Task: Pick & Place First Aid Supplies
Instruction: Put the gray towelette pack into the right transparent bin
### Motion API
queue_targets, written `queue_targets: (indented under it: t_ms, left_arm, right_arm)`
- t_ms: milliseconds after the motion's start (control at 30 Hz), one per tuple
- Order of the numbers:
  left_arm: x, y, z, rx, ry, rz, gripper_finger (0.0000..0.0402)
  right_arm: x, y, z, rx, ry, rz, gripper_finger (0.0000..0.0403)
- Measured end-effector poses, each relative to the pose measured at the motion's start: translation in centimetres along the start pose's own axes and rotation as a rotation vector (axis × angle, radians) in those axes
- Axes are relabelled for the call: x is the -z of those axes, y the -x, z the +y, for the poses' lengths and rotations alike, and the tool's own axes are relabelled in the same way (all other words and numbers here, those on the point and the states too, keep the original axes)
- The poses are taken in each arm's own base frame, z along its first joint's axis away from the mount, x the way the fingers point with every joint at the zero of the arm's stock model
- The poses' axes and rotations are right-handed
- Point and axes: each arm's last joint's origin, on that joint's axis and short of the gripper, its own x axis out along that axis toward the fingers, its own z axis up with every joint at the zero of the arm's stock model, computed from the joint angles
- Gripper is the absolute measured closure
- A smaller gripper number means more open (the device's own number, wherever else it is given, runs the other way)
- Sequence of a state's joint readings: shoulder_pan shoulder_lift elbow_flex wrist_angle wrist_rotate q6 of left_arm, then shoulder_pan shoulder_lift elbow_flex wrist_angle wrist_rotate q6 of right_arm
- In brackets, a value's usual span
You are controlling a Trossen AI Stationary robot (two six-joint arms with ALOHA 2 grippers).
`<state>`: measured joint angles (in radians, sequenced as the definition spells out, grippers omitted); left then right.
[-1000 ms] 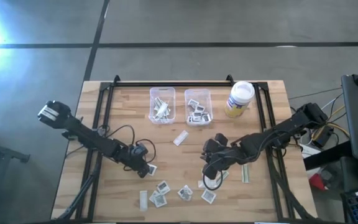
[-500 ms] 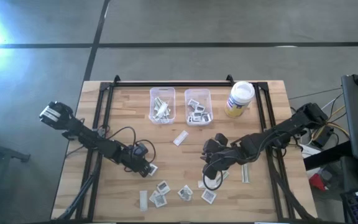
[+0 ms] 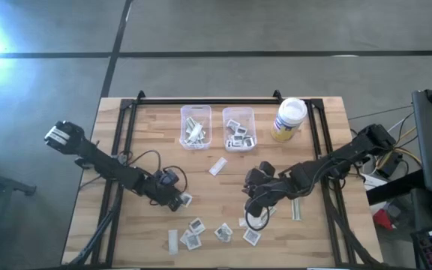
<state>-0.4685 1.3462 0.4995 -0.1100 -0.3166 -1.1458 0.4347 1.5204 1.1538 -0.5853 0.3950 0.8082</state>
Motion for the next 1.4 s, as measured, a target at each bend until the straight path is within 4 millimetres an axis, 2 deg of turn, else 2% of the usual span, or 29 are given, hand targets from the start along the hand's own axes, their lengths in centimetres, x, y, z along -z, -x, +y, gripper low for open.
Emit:
queue_targets:
  t_ms: [200,367,600,767,900,1200,1400]
  left_arm:
    - [-0.6,1.0,-0.4,0.043,-0.015,-0.059,0.0401]
    - [-0.7,1.0,-0.6,0.064,-0.028,-0.073,0.0401]
    - [-0.6,1.1,-0.7,0.101,-0.030,-0.010,0.0401]
    - [-0.5,1.1,-0.8,0.118,-0.134,0.007,0.0395]
    - [-0.5,1.1,-0.8,0.119,-0.201,0.002,0.0363]
    - [-0.1,0.4,-0.1,0.044,-0.304,-0.016,0.0249]
    - [0.2,-0.4,0.2,-0.019,-0.300,-0.040,0.0228]
  right_arm:
    - [0.6,0.1,0.5,-0.013,0.014,-0.024,0.0326]
    - [1.6,-0.6,0.9,-0.072,0.022,-0.064,0.0321]
    - [2.8,-2.2,0.7,-0.167,0.020,-0.160,0.0311]
    - [3.2,-2.5,0.5,-0.171,0.023,-0.165,0.0298]
    - [3.2,-2.5,0.4,-0.171,0.024,-0.164,0.0288]
    - [3.1,-2.5,0.5,-0.179,0.023,-0.162,0.0277]
    - [3.1,-2.5,0.5,-0.179,0.022,-0.162,0.0284]
